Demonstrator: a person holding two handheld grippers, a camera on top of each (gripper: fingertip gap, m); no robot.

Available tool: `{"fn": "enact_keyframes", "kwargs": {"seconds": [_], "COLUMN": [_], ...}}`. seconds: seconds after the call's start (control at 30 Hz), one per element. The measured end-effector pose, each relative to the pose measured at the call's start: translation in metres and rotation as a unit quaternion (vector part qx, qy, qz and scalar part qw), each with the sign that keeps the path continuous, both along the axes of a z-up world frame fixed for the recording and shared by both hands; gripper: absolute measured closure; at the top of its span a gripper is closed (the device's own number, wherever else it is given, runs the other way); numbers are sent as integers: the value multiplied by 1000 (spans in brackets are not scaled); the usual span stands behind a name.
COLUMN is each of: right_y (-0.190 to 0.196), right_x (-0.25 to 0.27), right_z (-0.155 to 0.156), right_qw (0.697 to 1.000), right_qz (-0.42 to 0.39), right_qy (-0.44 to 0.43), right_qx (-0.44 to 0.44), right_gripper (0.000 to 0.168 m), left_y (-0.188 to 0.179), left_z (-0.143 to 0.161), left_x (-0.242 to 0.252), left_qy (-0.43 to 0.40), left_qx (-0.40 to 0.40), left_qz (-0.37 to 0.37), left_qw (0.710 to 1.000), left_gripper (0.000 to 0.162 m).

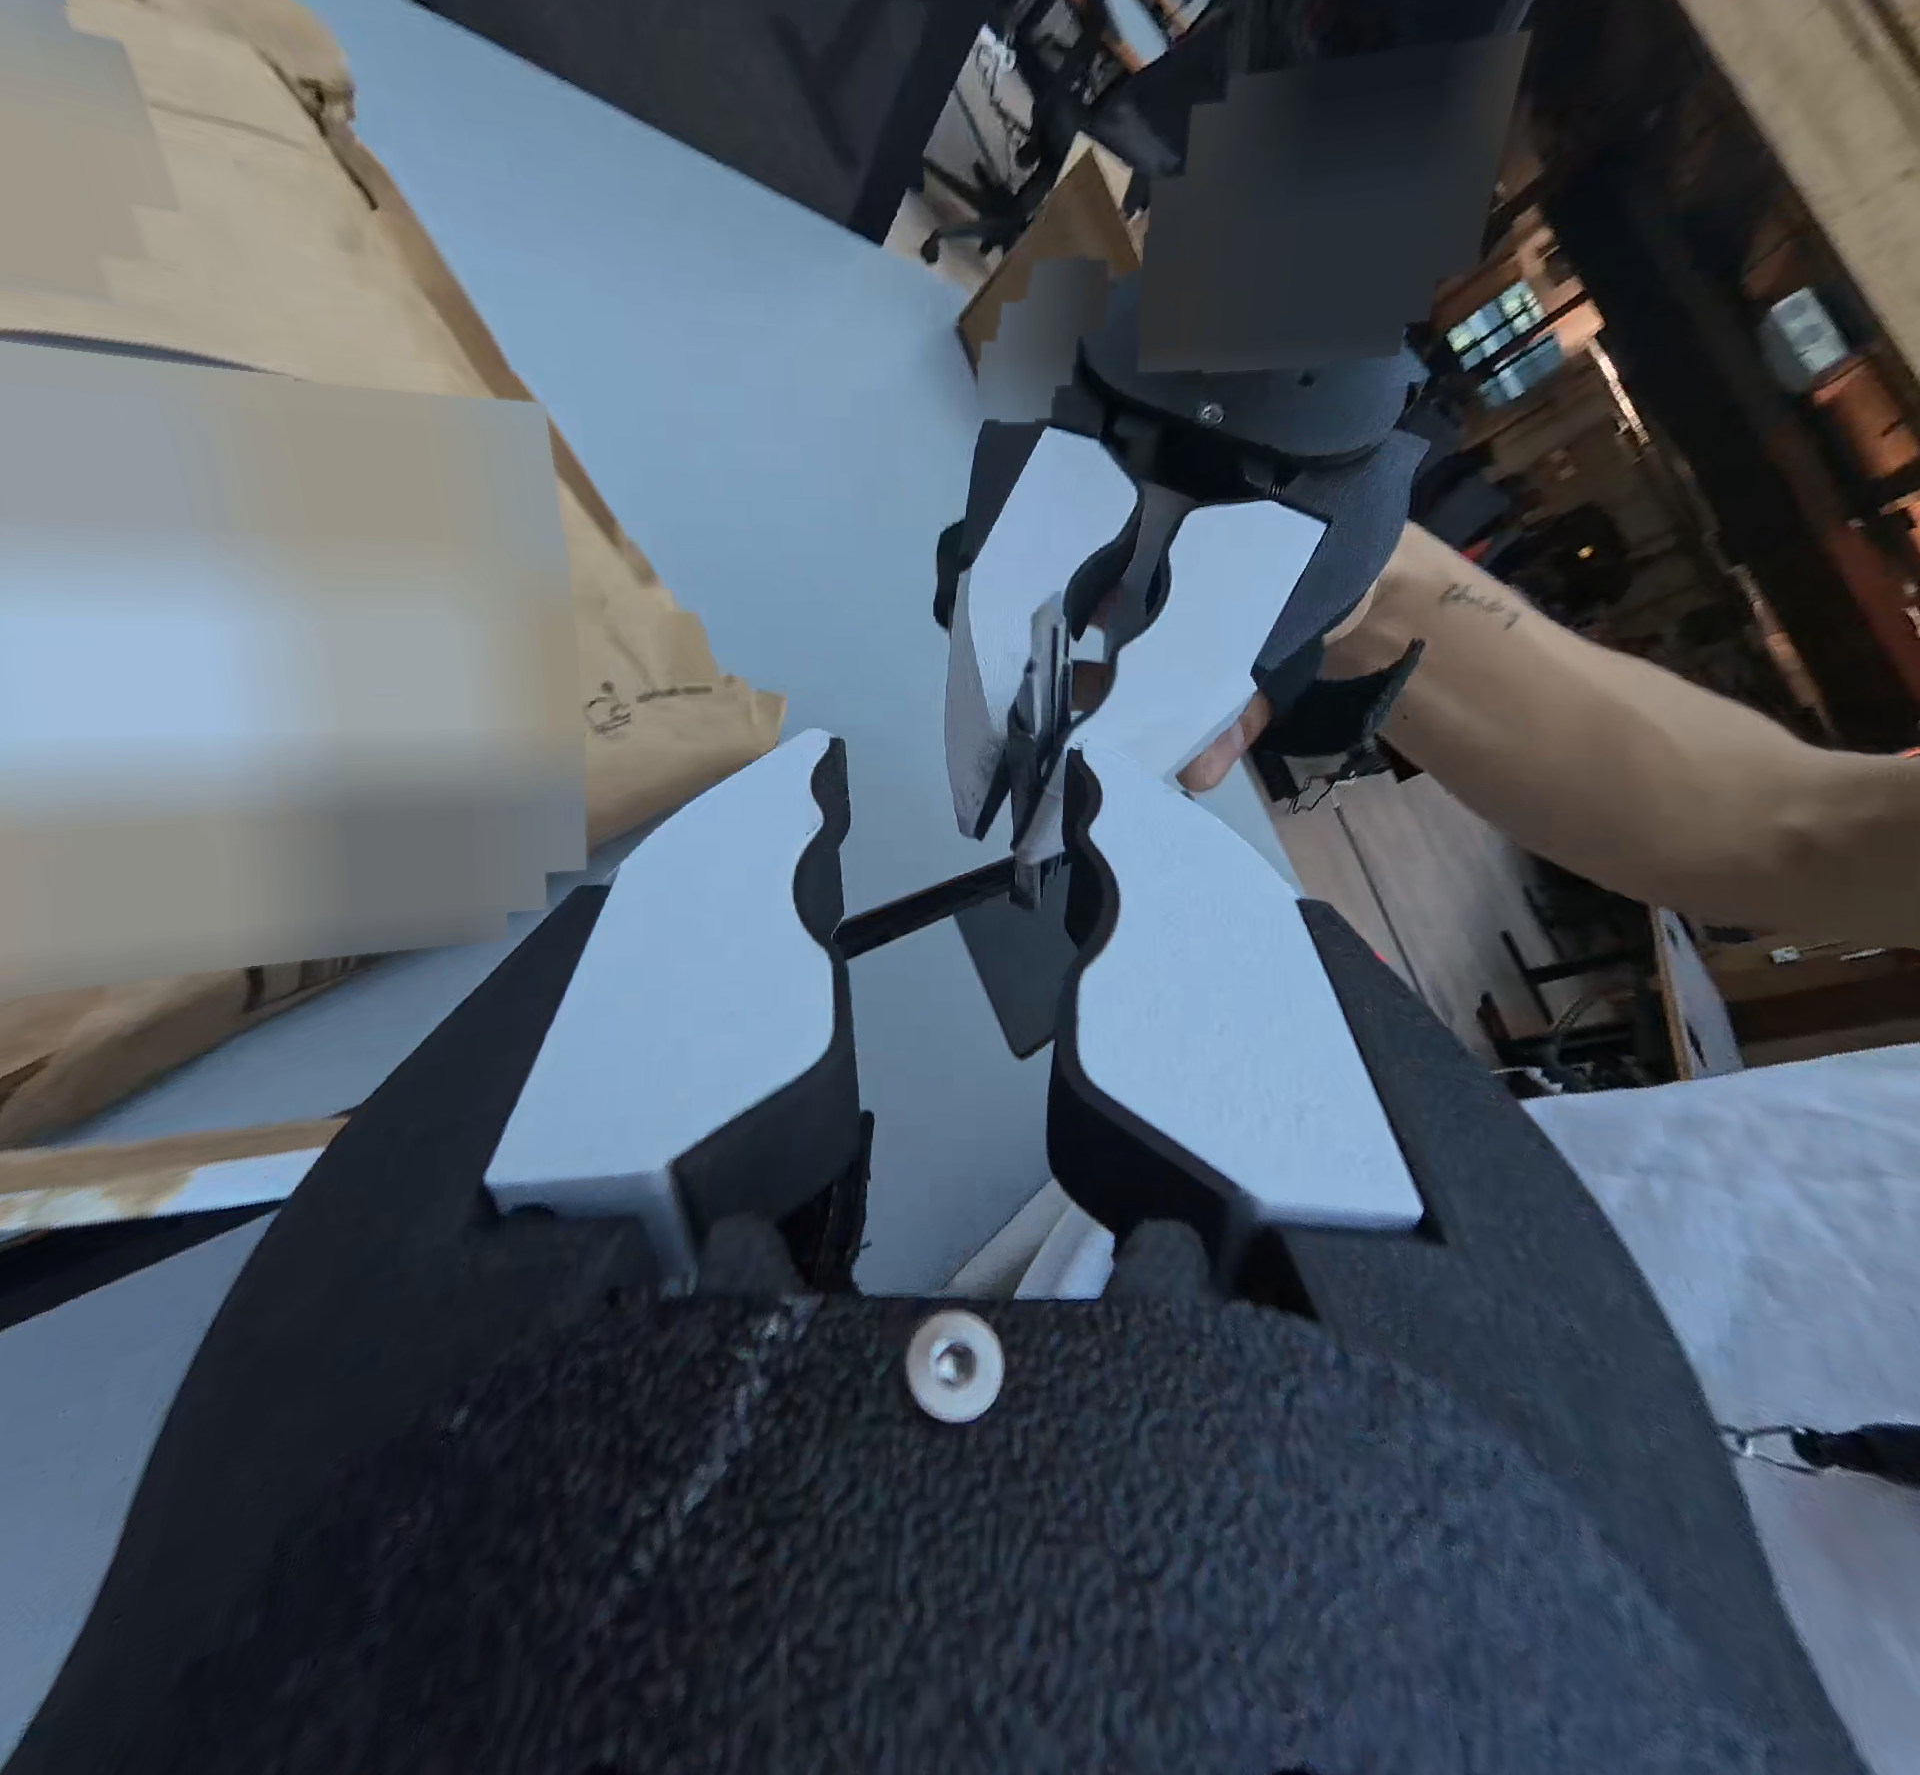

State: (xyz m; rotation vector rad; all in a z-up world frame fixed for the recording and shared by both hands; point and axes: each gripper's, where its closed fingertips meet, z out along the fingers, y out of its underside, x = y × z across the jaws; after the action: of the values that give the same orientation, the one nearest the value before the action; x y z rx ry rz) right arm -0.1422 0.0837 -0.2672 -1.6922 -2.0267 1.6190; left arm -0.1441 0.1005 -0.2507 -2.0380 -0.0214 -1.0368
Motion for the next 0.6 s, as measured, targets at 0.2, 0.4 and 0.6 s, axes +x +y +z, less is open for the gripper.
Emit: {"fn": "enact_keyframes", "kwargs": {"seconds": [0.2, 0.4, 0.6], "right_y": [-8, -12, -11], "right_x": [23, 42, 45], "right_z": [26, 29, 27], "right_qw": [999, 996, 997], "right_qz": [19, 33, 21], "right_qy": [9, 2, 3], "right_qx": [-39, -81, -71], "right_gripper": [163, 163, 163], "left_y": [-2, 1, 0], "left_z": [39, 51, 40], "left_x": [28, 43, 50], "left_qy": [-60, -90, -47], "left_qx": [65, 73, 58], "left_qz": [-41, -73, -103], "left_qw": [995, 991, 992], "left_gripper": [156, 144, 156]}}
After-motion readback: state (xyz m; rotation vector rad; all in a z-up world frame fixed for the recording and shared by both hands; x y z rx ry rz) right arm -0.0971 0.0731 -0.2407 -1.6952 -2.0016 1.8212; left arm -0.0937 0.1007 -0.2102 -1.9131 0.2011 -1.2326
